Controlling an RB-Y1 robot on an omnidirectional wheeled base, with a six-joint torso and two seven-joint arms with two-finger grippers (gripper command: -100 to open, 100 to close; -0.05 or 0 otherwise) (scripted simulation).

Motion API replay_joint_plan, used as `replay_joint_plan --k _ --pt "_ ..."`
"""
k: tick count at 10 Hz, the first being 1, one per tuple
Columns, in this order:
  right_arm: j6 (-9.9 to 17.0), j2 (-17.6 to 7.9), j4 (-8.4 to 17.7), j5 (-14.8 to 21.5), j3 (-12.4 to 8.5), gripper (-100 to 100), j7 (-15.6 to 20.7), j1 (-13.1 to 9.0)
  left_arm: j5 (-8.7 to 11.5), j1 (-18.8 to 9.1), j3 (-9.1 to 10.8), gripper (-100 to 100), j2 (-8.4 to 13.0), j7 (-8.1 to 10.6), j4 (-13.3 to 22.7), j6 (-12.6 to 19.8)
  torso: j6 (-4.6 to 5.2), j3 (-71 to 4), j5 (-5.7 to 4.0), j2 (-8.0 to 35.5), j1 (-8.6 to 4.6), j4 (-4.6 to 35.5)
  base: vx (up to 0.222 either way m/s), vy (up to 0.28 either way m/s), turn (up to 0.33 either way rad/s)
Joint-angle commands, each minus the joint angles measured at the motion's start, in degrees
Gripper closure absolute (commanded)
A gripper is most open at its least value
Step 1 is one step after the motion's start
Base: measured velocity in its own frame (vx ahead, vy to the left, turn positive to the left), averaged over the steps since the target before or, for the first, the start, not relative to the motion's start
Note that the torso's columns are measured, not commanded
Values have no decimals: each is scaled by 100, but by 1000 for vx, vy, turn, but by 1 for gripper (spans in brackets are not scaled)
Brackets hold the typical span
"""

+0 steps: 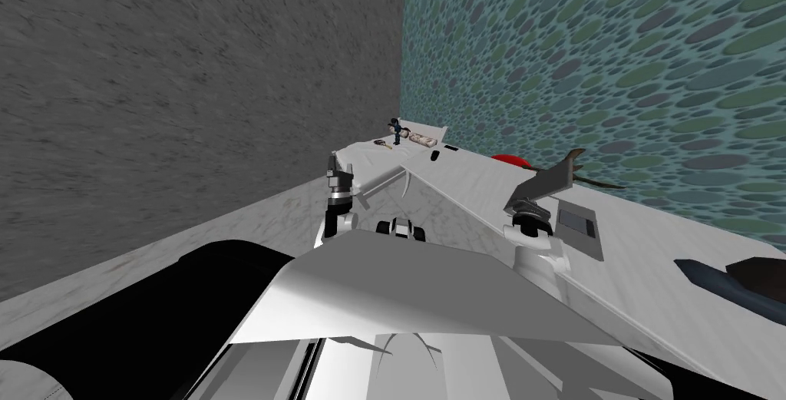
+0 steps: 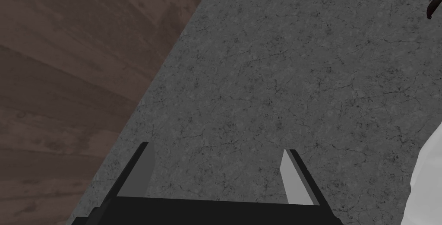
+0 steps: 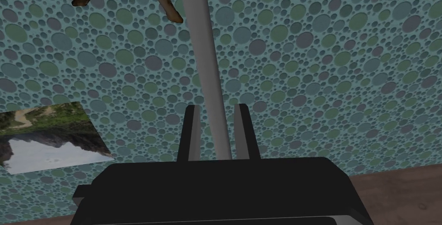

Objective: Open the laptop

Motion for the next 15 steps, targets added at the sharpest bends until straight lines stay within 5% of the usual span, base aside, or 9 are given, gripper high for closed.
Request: replay_joint_plan --k 1,6,8,9,13,15 --pt "-238 190 242 -175 -6 100 -184 -82 0 0 0 0 0 0 0 0 -8 -6 -8 -11 -4 -6 10 -51 -95" --pt "-440 327 355 -348 -10 100 -366 -117 0 0 0 0 0 0 0 0 -12 -16 -21 -30 -17 -17 8 -28 -26" --pt "-743 532 524 -607 -18 100 -639 -171 0 1 0 0 0 0 0 0 8 -12 -30 -23 -39 -20 22 -49 -77" --pt "-730 463 395 -537 -52 100 -529 -191 0 0 0 0 0 0 0 0 15 -9 -32 -19 -51 -20 0 -8 -14" --pt "-1172 1073 728 -880 -594 100 -93 -654 0 -1 0 0 1 0 1 0 23 -3 -9 -6 -56 -1 -72 -113 101" --pt "-1172 1073 728 -880 -594 100 -93 -654 0 -1 0 0 0 0 0 0 39 -17 -11 -27 -48 -16 -39 -57 27"
